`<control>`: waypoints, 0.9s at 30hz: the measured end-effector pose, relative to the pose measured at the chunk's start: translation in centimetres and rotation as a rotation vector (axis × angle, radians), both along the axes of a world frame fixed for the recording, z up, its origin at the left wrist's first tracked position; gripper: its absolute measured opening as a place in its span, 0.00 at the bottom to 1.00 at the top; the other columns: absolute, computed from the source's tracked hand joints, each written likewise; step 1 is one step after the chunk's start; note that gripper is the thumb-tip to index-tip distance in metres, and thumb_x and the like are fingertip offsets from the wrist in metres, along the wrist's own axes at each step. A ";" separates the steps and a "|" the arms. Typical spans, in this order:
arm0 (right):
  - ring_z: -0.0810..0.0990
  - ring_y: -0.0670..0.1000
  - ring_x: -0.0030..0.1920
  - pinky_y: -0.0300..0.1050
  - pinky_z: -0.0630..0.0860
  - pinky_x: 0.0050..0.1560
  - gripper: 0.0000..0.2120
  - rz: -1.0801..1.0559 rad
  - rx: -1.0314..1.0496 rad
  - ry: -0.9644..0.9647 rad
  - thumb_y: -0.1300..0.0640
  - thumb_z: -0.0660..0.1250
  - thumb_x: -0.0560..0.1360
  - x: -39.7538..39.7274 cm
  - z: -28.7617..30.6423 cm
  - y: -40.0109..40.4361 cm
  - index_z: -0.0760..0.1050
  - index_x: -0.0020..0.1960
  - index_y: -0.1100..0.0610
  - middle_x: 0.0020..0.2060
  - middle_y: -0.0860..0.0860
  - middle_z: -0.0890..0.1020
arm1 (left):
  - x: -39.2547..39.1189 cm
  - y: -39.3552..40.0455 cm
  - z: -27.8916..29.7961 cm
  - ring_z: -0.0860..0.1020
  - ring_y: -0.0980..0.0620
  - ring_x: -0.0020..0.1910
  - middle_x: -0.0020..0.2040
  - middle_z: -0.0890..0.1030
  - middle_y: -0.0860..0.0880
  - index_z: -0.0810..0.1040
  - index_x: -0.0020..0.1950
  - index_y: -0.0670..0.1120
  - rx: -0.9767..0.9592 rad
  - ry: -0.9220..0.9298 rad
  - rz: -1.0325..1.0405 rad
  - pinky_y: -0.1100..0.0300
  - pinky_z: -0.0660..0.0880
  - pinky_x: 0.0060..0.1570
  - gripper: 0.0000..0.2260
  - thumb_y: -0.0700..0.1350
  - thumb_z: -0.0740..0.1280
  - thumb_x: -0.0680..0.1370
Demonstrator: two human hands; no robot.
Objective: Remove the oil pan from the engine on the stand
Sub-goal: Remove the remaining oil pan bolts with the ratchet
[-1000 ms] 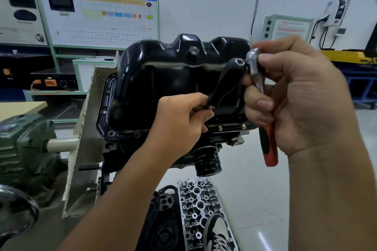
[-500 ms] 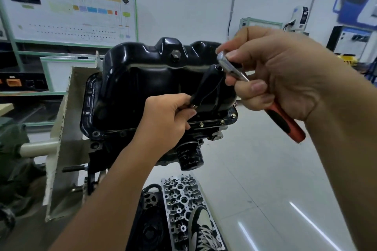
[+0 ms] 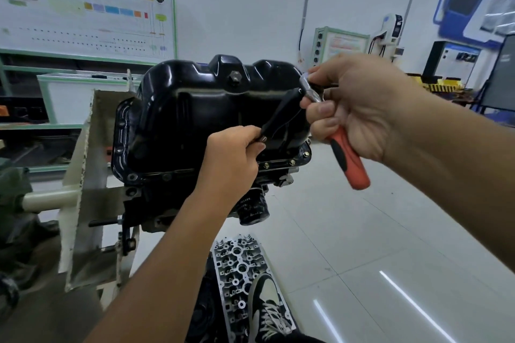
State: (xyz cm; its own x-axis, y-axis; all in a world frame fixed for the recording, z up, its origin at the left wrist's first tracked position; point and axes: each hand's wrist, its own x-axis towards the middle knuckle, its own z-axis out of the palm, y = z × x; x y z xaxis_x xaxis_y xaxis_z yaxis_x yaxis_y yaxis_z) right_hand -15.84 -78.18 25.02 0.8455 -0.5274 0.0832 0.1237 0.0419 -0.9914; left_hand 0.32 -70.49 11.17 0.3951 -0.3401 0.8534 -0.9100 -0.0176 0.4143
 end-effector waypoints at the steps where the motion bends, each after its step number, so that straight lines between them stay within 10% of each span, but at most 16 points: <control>1: 0.63 0.45 0.22 0.35 0.58 0.20 0.08 -0.003 0.053 -0.007 0.64 0.56 0.81 0.0 0.0 0.2 0.67 0.44 0.58 0.34 0.54 0.69 | 0.0 0.0 0.0 0.80 0.51 0.33 0.35 0.79 0.51 0.82 0.46 0.42 -0.003 -0.005 0.001 0.48 0.78 0.39 0.03 0.34 0.71 0.77; 7: 0.63 0.45 0.21 0.36 0.59 0.19 0.07 0.054 0.136 -0.008 0.64 0.57 0.81 0.5 0.4 1.5 0.68 0.45 0.58 0.34 0.54 0.70 | 0.1 0.8 0.0 0.80 0.51 0.33 0.36 0.80 0.50 0.82 0.46 0.41 -0.023 -0.030 0.008 0.47 0.78 0.39 0.02 0.34 0.72 0.77; 22: 0.64 0.49 0.24 0.36 0.63 0.25 0.11 0.383 -0.565 0.150 0.68 0.62 0.80 0.0 1.9 -0.1 0.75 0.46 0.54 0.34 0.58 0.74 | 0.7 2.5 0.0 0.79 0.57 0.33 0.33 0.77 0.59 0.82 0.45 0.44 0.047 0.001 -0.082 0.51 0.79 0.40 0.04 0.35 0.71 0.77; 27: 0.72 0.51 0.24 0.43 0.72 0.25 0.03 0.112 -0.523 0.071 0.62 0.63 0.84 0.5 0.4 1.6 0.74 0.52 0.56 0.32 0.56 0.78 | 0.4 2.0 0.1 0.79 0.54 0.32 0.32 0.77 0.57 0.82 0.44 0.47 0.001 0.038 -0.026 0.54 0.78 0.38 0.07 0.35 0.72 0.77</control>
